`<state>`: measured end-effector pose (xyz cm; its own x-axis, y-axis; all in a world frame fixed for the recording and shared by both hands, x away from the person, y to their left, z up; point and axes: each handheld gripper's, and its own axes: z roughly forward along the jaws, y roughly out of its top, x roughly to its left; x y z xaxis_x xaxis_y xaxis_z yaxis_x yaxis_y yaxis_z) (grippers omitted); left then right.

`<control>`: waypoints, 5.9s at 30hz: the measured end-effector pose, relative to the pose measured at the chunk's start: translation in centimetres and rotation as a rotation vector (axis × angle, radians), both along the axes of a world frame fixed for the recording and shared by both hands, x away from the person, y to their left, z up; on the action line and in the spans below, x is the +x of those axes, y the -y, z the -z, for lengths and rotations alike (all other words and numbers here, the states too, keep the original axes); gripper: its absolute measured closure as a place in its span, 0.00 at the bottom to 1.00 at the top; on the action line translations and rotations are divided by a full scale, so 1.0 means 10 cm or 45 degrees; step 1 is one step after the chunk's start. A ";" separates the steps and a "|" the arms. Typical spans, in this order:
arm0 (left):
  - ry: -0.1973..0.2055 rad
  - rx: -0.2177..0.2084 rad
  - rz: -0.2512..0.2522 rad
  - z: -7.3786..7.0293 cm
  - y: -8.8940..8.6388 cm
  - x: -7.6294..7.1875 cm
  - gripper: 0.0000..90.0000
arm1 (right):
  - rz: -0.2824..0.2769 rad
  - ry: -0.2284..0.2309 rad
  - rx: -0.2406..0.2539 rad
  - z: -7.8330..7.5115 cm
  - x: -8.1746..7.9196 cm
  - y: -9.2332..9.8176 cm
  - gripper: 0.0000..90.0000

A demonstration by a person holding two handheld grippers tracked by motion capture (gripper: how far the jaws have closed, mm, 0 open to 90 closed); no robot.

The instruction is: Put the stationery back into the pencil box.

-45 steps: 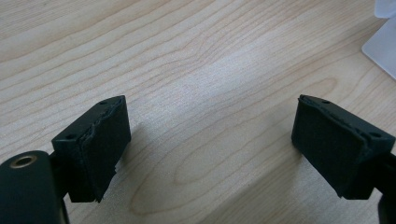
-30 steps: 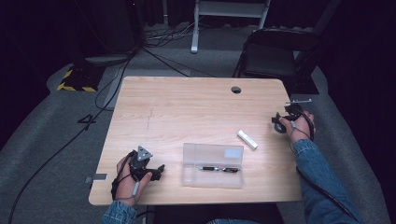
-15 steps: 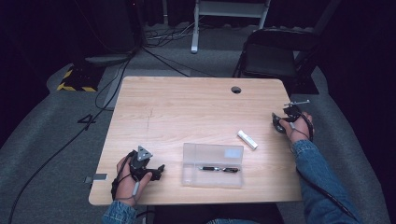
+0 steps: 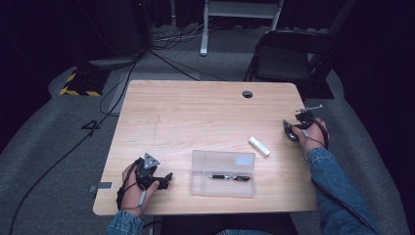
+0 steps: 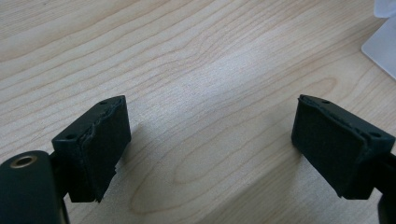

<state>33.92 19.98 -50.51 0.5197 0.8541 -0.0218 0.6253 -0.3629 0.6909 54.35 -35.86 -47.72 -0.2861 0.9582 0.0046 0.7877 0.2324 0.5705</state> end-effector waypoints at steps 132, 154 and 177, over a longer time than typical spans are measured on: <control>-0.005 0.003 0.006 0.00 0.00 -0.01 0.14 | -1.225 -0.024 0.082 -0.26 -1.79 -1.81 0.58; -0.006 0.003 0.006 0.00 0.00 -0.01 0.14 | -1.261 -0.078 0.041 -0.16 -1.78 -1.82 0.58; -0.006 0.002 0.006 0.00 0.00 -0.01 0.14 | -1.283 -0.151 0.086 -0.11 -1.79 -1.85 0.51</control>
<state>33.82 19.95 -50.49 0.5237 0.8516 -0.0224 0.6266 -0.3672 0.6874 36.44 -17.33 -46.64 -0.9545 0.2681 0.1305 0.2953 0.7896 0.5379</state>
